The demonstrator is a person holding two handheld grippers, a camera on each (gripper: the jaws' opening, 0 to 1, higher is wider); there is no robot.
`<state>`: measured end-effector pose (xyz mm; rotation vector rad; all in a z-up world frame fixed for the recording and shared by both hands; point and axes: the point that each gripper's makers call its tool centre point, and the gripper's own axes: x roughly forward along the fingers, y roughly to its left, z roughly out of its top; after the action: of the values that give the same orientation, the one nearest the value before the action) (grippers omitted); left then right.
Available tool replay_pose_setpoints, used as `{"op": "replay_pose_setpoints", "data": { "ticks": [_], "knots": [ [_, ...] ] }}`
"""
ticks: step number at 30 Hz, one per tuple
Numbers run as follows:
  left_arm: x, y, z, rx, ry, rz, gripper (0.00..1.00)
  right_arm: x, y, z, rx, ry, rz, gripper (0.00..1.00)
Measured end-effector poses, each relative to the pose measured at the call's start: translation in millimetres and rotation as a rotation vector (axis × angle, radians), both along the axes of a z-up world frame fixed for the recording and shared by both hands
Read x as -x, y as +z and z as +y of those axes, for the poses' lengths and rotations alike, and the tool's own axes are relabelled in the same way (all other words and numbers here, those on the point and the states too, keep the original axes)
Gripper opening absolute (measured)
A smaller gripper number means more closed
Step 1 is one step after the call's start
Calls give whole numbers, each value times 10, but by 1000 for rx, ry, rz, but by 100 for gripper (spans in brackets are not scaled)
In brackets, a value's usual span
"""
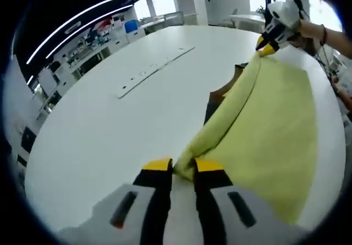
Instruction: Fold the garment on the visible template until the final outline fits inside the template.
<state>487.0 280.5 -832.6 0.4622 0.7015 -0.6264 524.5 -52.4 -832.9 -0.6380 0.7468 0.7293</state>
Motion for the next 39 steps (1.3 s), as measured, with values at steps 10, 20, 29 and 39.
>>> {"op": "replay_pose_setpoints", "data": {
  "ticks": [10,20,29,39],
  "knots": [
    [77,35,-49,-39,-97,-29,11,97,-80,57,-4,58,30,19],
    [63,-59,-32,-91,-168,-19,11,122,-105,101,-40,86,56,10],
    [59,-80,-27,-261,-268,-95,0,112,-127,106,-23,91,48,0],
    [-126,196,56,-223,-174,-188,0,-36,73,121,-97,6,-18,0]
  ]
}}
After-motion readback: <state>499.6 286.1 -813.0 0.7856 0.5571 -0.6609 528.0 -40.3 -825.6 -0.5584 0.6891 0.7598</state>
